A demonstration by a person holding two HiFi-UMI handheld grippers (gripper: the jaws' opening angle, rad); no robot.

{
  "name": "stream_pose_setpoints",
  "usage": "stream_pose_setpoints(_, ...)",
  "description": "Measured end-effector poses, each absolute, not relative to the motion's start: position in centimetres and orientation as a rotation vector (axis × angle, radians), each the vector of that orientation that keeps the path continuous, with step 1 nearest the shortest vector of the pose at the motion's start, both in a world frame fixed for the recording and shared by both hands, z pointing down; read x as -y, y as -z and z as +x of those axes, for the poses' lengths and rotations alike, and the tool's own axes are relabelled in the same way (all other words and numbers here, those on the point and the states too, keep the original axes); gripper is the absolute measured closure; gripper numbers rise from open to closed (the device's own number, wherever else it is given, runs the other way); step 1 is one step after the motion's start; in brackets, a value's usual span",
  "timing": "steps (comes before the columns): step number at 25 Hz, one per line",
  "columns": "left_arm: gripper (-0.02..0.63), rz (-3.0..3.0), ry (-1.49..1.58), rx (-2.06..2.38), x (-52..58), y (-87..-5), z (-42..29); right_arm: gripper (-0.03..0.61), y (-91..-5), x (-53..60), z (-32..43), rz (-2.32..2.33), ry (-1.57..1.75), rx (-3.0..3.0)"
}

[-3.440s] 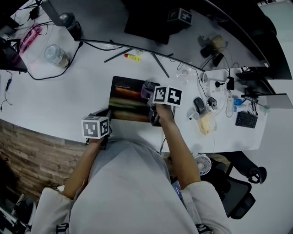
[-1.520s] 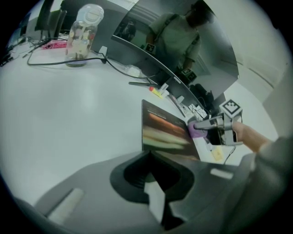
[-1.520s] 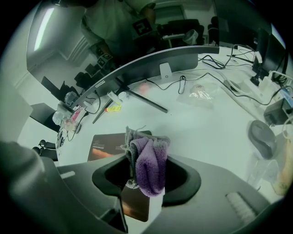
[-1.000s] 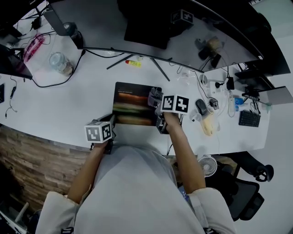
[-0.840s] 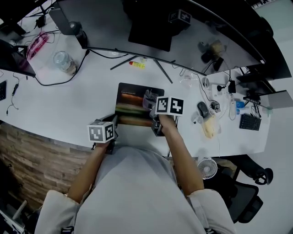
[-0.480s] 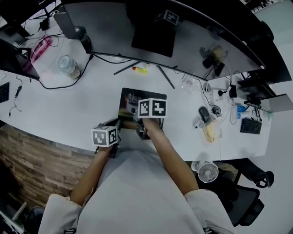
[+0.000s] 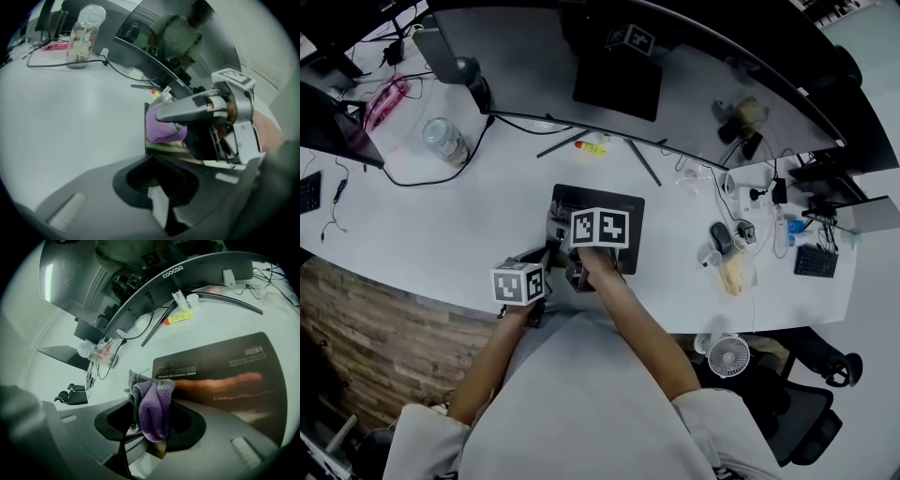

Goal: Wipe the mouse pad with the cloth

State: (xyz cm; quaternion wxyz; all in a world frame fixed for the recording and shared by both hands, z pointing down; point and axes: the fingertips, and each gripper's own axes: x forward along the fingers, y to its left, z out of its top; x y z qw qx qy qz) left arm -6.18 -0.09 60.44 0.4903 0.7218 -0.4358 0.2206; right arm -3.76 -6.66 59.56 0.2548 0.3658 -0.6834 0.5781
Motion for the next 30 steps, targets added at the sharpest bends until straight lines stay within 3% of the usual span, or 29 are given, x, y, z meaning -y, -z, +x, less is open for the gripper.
stream_pose_setpoints(30,0.614,1.727,-0.518,1.09,0.2,-60.5,-6.4,0.385,-59.8,6.4,-0.4,1.052,-1.588,1.825)
